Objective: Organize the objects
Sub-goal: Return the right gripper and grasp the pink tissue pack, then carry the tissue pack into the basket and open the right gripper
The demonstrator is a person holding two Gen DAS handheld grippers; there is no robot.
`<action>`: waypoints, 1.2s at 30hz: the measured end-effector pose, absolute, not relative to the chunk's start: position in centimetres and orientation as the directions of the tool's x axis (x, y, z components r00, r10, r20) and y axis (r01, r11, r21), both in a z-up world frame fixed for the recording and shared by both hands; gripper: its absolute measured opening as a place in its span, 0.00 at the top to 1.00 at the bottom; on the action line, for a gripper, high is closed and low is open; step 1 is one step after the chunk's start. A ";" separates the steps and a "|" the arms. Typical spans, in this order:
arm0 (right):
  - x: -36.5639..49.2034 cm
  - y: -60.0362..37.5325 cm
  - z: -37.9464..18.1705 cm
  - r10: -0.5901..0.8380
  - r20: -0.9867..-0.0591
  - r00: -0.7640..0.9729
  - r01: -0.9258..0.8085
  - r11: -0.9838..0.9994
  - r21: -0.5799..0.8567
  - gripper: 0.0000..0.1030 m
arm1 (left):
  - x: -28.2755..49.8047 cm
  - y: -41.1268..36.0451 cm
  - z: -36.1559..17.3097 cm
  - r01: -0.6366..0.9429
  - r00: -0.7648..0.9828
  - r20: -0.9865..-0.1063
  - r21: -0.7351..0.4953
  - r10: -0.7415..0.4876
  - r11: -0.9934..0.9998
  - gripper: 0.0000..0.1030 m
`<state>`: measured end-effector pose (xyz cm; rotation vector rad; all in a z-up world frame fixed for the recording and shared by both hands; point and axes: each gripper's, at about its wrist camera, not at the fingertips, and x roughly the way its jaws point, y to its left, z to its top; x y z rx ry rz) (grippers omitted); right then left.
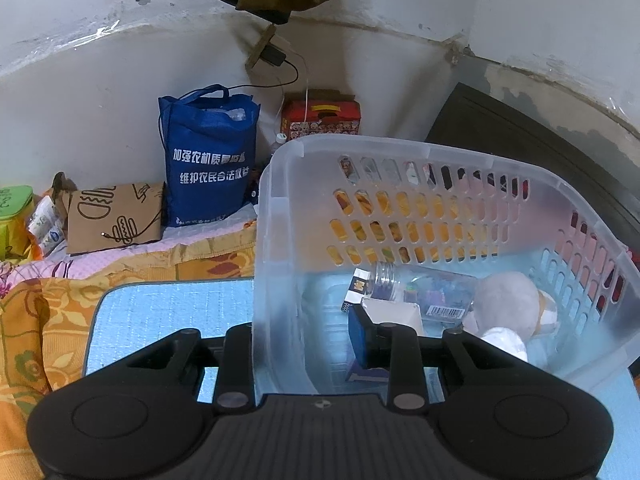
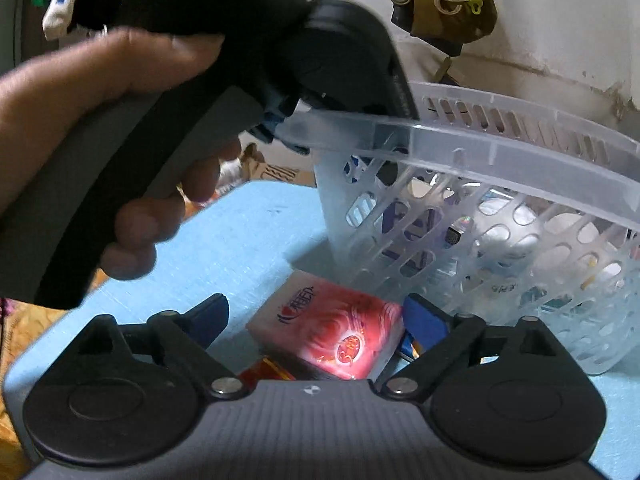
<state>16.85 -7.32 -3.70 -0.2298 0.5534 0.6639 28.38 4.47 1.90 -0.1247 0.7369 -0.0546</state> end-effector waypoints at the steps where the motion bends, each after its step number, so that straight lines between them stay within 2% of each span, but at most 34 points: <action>1: 17.1 -7.0 -3.9 0.501 -0.569 0.652 -0.634 0.772 -0.045 0.06 | 28.3 4.5 1.9 0.007 0.739 -0.667 -0.132 -0.094 0.991 0.66; 3: 17.2 -6.6 -4.4 0.475 -0.590 0.653 -0.628 0.775 -0.071 0.06 | 28.2 4.5 1.9 0.011 0.738 -0.668 -0.133 -0.098 0.991 0.66; 5: 17.1 -6.6 -4.8 0.458 -0.587 0.667 -0.621 0.777 -0.100 0.13 | 28.2 4.5 1.9 0.013 0.737 -0.669 -0.133 -0.100 0.991 0.65; 6: 16.9 -6.5 -4.8 0.455 -0.579 0.677 -0.618 0.778 -0.111 0.13 | 28.2 4.5 1.9 0.015 0.736 -0.669 -0.134 -0.101 0.991 0.65; 15: 15.8 -11.6 -2.9 0.489 -0.544 0.682 -0.592 0.806 -0.018 0.13 | 28.2 4.5 1.9 0.014 0.737 -0.668 -0.135 -0.102 0.991 0.65; 24: 13.9 -16.6 -2.6 0.489 -0.492 0.720 -0.554 0.832 0.015 0.14 | 28.2 4.4 1.9 0.006 0.737 -0.668 -0.137 -0.096 0.991 0.65; 27: 11.9 -18.6 -1.1 0.553 -0.438 0.709 -0.592 0.804 0.056 0.14 | 28.1 4.4 2.0 0.005 0.740 -0.666 -0.135 -0.095 0.991 0.65; 30: 10.7 -20.5 1.9 0.585 -0.321 0.745 -0.594 0.800 0.081 0.14 | 28.1 4.3 2.0 0.003 0.742 -0.665 -0.132 -0.090 0.991 0.65; 33: 11.3 -20.9 5.0 0.521 -0.212 0.827 -0.538 0.843 -0.027 0.14 | 28.2 4.3 2.1 -0.011 0.743 -0.664 -0.135 -0.082 0.991 0.65; 34: 12.1 -20.6 5.8 0.499 -0.200 0.843 -0.518 0.854 -0.054 0.14 | 28.3 4.2 2.2 -0.016 0.742 -0.665 -0.135 -0.079 0.991 0.65; 36: 15.4 -19.8 7.3 0.513 -0.231 0.827 -0.534 0.845 -0.034 0.14 | 28.3 4.2 2.2 -0.024 0.740 -0.669 -0.135 -0.073 0.991 0.65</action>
